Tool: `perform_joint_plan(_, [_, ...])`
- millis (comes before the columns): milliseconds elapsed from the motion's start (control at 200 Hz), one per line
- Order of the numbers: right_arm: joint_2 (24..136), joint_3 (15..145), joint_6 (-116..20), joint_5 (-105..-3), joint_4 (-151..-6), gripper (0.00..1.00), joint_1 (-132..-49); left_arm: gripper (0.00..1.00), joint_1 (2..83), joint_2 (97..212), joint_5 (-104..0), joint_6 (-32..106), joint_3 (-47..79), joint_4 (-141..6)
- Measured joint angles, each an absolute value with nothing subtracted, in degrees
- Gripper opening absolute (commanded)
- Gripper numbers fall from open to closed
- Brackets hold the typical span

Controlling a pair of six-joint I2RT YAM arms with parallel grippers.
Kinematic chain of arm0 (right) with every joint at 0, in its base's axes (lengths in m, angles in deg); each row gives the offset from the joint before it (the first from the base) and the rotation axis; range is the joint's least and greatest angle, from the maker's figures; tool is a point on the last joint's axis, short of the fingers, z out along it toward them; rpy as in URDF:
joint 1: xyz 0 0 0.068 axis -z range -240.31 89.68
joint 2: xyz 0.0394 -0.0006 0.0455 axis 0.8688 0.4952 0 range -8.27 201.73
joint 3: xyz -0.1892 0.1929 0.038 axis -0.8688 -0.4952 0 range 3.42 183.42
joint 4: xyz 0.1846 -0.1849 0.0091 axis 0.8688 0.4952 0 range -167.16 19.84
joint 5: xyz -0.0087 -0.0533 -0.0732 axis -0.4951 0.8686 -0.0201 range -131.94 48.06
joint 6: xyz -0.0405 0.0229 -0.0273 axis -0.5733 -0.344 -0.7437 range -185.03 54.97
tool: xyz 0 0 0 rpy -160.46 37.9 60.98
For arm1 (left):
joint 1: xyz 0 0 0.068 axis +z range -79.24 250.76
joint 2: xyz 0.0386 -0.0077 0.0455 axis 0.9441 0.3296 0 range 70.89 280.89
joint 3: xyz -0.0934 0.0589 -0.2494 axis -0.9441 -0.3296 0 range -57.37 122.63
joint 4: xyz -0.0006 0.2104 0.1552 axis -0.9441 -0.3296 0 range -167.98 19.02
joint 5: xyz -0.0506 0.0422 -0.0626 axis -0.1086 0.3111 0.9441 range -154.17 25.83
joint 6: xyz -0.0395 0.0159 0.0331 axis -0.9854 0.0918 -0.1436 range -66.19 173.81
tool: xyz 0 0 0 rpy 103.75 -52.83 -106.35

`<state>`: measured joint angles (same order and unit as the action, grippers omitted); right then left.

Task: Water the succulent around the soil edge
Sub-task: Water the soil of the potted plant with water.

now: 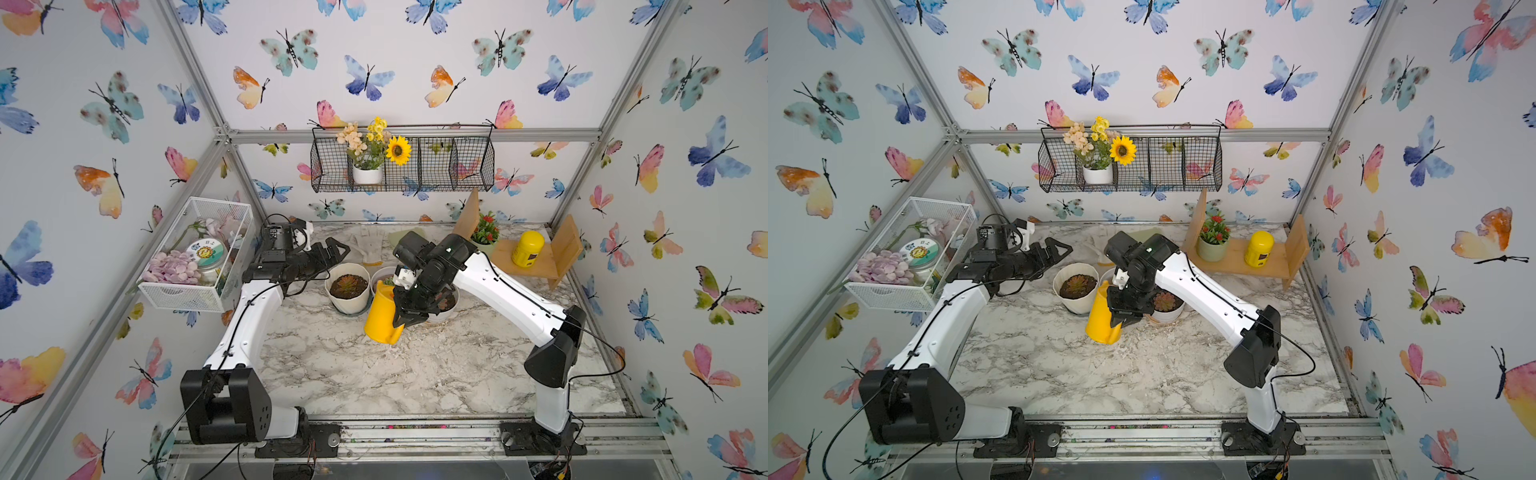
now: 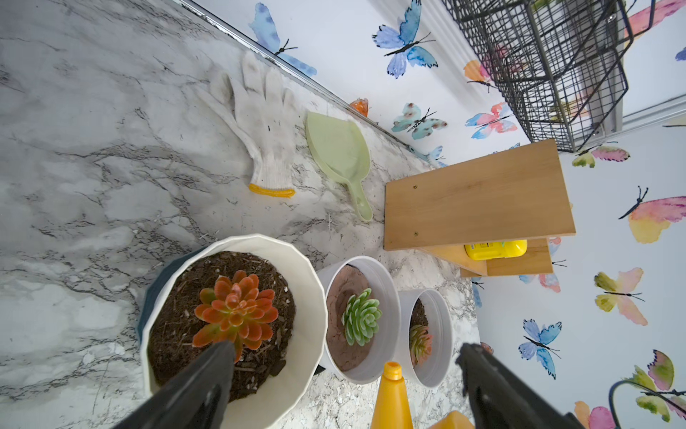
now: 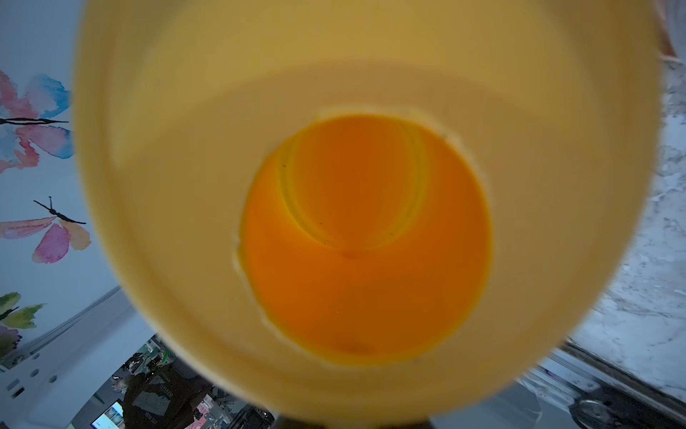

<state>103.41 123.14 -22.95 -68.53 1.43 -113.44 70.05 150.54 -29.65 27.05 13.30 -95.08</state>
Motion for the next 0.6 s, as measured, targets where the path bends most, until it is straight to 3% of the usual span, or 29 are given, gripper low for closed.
perform_joint_plan(601, [110.2, 130.6, -19.9, -69.5, 1.3, 0.01, -113.5, 0.99, 69.9, 152.2, -26.1, 27.9, 13.5, -94.9])
